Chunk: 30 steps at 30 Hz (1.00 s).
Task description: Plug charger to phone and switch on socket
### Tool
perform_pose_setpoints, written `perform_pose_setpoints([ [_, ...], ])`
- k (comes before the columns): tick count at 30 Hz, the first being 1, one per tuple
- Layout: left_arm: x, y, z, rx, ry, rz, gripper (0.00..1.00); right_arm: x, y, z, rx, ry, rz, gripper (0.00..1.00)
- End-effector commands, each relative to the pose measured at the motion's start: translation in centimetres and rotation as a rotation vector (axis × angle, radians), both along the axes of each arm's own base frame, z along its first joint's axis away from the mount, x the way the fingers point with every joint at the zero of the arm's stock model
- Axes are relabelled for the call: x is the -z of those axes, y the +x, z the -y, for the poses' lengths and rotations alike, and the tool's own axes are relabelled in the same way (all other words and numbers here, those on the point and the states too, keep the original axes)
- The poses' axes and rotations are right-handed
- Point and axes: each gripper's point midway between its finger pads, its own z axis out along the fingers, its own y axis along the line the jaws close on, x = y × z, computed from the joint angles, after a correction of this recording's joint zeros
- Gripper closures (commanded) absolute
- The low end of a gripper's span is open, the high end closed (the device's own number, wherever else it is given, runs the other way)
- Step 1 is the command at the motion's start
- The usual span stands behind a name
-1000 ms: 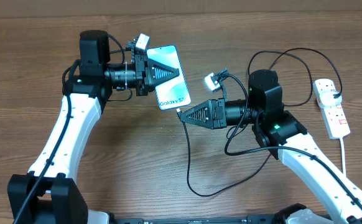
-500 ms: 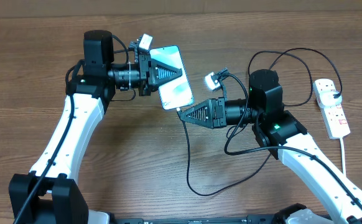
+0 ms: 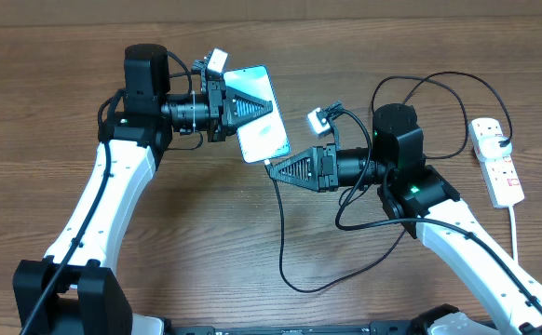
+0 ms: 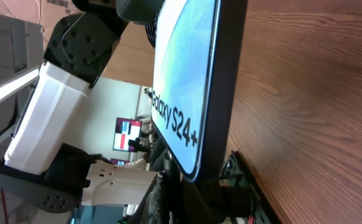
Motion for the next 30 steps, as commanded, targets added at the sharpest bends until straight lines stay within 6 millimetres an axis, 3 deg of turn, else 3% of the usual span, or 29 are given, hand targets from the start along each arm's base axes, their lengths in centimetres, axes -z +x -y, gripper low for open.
perform_pose_setpoints([
  [1, -1.09, -0.6, 0.35, 0.036, -0.026, 0.01, 0.96, -0.22, 0.11, 0.09, 0.01, 0.001, -0.005, 0.96],
  [30, -1.27, -0.87, 0.4, 0.054, -0.035, 0.025, 0.96, -0.32, 0.58, 0.41, 0.028, 0.003, 0.0, 0.96],
])
